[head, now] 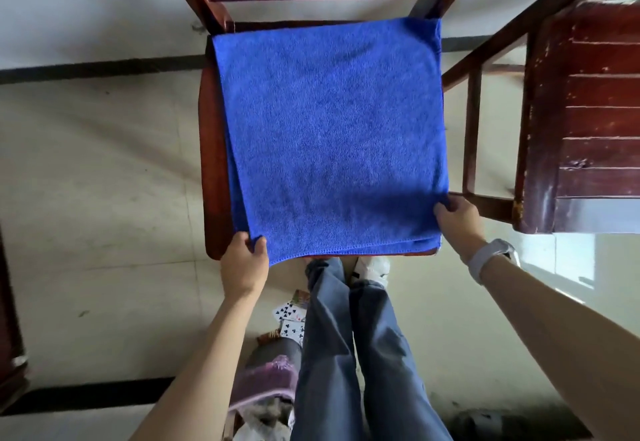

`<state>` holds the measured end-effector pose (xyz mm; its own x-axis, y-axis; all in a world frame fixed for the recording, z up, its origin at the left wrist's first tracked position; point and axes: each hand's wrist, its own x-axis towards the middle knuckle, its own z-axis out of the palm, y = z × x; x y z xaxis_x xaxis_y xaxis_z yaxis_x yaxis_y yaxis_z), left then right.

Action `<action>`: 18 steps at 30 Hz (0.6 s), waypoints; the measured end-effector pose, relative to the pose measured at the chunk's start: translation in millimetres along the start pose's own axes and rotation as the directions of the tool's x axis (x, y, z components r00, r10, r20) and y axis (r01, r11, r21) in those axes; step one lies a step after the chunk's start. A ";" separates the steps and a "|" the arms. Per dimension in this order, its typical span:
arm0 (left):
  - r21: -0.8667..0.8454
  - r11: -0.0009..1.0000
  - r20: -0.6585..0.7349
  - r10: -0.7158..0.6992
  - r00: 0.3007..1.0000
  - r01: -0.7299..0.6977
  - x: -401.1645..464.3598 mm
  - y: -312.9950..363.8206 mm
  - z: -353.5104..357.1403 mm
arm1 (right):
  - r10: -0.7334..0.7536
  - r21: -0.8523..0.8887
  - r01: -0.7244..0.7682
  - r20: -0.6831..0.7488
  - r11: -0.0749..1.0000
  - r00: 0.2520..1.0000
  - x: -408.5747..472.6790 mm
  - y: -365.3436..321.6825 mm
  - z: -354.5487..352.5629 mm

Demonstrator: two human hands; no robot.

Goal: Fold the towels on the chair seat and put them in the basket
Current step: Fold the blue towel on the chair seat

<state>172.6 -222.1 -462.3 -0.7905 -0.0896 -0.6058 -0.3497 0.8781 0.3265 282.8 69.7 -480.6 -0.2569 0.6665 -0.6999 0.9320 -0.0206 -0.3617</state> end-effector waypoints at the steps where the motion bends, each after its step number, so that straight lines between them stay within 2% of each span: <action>1: -0.019 1.000 -0.004 0.014 1.000 -0.014 -0.5 -0.5 -1.5 | -0.013 -0.010 0.013 -0.018 1.000 1.000 -1.3 1.3 -0.9; 4: -0.127 0.991 0.045 0.040 0.998 -0.034 -2.0 -1.2 -4.7 | -0.005 0.007 0.005 -0.033 1.000 0.999 -7.6 5.2 -6.3; 7: -0.265 0.964 0.101 0.012 0.995 0.015 -4.0 -0.8 -9.9 | -0.004 -0.044 0.006 0.042 0.999 0.999 -15.5 10.7 -14.5; 10: -0.380 0.925 0.037 0.035 0.999 -0.019 -6.7 -0.9 -21.9 | -0.065 0.039 0.062 0.058 0.997 0.996 -25.0 11.8 -25.8; 14: -0.607 0.794 -0.060 -0.080 0.995 0.027 -7.9 -8.3 -37.8 | -0.199 0.219 0.199 -0.025 0.955 0.980 -40.5 10.4 -33.6; 18: -0.609 0.782 0.008 -0.162 0.987 0.133 -5.8 -24.1 -23.2 | -0.049 0.181 0.025 0.128 0.983 0.991 -39.4 25.8 -17.1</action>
<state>174.0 -253.6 -449.9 -0.7197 -0.2266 -0.6563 -0.6847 0.3882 0.6168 321.3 55.7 -451.9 -0.3330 0.5655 -0.7546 0.8634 -0.1387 -0.4850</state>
